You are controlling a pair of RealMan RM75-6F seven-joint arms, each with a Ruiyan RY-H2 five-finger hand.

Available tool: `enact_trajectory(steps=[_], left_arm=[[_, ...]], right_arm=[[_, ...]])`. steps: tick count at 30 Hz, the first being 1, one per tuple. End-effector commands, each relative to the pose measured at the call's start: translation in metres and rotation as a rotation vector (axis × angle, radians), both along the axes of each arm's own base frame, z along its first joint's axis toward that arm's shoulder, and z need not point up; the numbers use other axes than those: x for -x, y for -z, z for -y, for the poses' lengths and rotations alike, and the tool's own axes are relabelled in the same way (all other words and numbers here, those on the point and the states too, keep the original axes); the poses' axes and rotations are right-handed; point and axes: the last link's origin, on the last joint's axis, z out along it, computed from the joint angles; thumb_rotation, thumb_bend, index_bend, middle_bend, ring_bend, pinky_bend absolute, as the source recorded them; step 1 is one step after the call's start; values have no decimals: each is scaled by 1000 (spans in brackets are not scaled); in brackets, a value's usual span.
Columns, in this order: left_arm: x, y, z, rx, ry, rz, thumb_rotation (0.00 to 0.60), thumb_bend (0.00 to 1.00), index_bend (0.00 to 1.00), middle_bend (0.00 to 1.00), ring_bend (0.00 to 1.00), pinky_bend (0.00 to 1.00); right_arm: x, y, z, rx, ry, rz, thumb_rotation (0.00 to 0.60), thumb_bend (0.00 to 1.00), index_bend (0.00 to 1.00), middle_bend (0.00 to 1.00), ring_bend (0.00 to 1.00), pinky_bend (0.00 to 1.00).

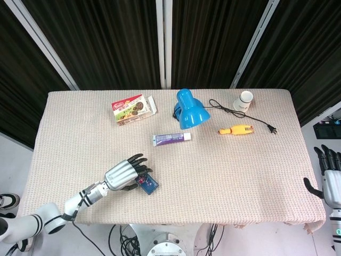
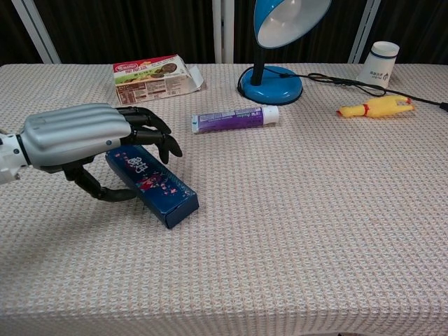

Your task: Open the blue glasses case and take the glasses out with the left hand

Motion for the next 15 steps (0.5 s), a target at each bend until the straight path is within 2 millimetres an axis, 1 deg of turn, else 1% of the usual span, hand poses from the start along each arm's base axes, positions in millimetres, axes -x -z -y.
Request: enact_trajectory(steps=[1, 11, 15], left_arm=[[0, 0, 0, 1, 0, -1, 600, 294, 224, 306, 117, 111], [0, 1, 0, 11, -5, -8, 600, 360, 224, 329, 116, 112], [1, 2, 0, 16, -9, -17, 600, 367, 224, 335, 116, 113]], right_arm=[[0, 0, 0, -1, 0, 0, 600, 246, 0, 0, 0, 0], [1, 1, 0, -4, 4, 0, 600, 246, 0, 0, 0, 0], [1, 1, 0, -9, 7, 0, 600, 246, 0, 0, 0, 0]])
